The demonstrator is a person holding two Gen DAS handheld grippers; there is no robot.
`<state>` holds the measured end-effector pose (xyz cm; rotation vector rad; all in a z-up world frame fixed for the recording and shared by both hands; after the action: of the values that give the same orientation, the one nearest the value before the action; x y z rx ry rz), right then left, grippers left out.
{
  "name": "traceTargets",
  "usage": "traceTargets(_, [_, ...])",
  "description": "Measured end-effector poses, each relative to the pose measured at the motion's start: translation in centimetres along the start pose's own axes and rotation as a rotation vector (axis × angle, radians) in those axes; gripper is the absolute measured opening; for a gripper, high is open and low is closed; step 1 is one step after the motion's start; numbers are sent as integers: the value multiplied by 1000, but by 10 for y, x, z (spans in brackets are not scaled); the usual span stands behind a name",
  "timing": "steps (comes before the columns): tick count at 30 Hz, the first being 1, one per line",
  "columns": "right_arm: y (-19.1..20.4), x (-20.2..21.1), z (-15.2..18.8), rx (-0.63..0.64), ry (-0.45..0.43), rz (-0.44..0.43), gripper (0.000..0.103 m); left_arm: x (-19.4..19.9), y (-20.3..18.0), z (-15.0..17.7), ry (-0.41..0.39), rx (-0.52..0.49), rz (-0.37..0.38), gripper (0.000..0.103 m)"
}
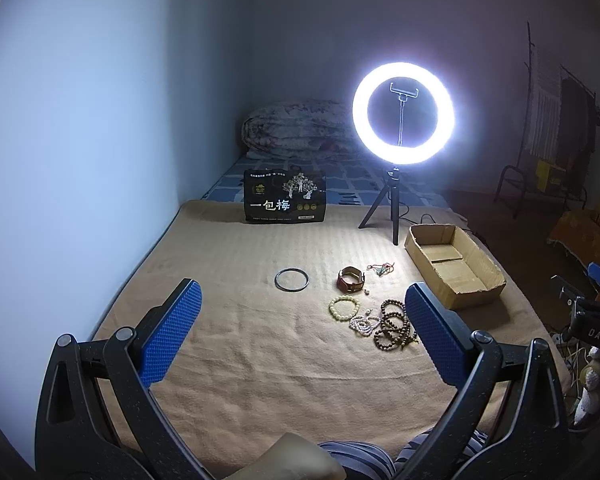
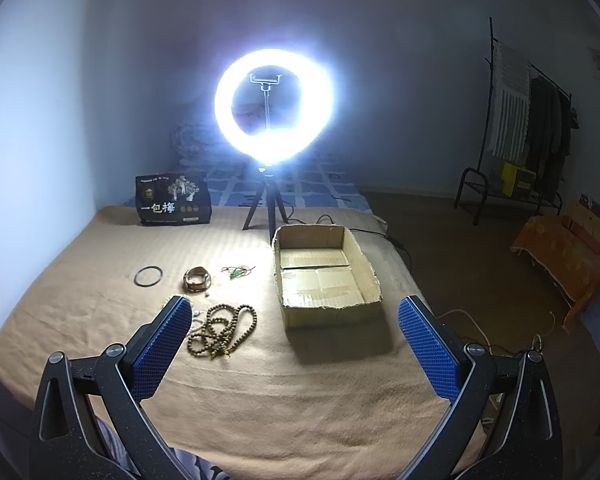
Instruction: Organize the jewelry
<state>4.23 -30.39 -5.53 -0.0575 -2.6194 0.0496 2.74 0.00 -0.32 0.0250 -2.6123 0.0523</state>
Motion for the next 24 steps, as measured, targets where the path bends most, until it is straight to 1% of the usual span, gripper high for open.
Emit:
traceTargets(6, [0,0,1,1,0,-2,103,-1,-4,1,4,-5,3,103])
traceTargets(7, [0,0,1,1,0,-1,103,-2,0,4,0,-5,3,103])
traceTargets(24, [4,0,-1,5,-2,-5,103,-1,1,5,1,-3,4,103])
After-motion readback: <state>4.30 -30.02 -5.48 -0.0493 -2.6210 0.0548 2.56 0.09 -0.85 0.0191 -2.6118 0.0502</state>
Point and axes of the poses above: each gripper's, at about its wrist camera, not at the fingertips, and x roughly against the way its jaws point, y to its left, z to its underside, the point moved 4 cm from there along -x, roughly the way its jaws point, and after that the axes turned 2 degrees about y, right-handed, at the moved point
